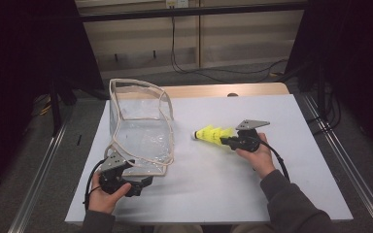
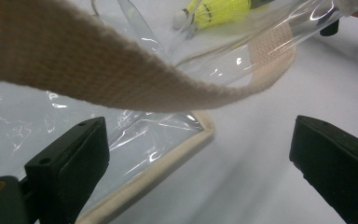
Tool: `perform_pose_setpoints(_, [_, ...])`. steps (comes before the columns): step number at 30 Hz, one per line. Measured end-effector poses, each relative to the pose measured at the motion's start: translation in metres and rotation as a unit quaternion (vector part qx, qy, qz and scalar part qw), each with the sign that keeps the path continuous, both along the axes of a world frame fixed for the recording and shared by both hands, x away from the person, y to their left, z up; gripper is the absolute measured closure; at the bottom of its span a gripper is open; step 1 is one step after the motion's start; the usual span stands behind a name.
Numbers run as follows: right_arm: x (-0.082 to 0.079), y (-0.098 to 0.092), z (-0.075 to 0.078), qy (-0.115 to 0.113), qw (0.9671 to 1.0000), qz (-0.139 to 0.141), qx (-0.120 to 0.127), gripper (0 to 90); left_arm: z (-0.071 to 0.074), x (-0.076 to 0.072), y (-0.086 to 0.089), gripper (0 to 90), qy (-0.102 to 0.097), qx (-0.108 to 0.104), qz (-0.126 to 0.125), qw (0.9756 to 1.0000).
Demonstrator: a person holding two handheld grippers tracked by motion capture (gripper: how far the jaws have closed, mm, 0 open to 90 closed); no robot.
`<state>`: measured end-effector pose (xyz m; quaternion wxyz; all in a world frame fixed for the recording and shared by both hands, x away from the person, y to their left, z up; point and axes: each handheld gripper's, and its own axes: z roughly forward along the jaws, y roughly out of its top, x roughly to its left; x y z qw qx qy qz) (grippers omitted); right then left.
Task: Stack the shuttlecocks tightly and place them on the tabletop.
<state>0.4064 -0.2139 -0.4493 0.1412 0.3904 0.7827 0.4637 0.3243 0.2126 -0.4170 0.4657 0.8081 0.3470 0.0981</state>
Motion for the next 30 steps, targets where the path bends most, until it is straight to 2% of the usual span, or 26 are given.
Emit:
perform_pose_setpoints(7, [0.0003, 0.0025, -0.0005, 0.002, 1.0000, -0.003, 0.005, 88.6, 0.0000, 0.0000, -0.0001, 4.8, 0.000, 0.000, 0.000, 1.0000])
perform_pose_setpoints(21, [0.0010, 0.0077, -0.0029, 0.004, 1.0000, -0.004, -0.003, 87.6, 0.0003, -0.0003, -0.0001, 4.8, -0.001, 0.001, 0.000, 1.0000])
perform_pose_setpoints(30, [0.0007, 0.0088, -0.0051, 0.011, 0.9999, 0.003, -0.013, 83.7, 0.0008, 0.0000, 0.0005, 4.8, -0.003, 0.001, 0.001, 1.0000])
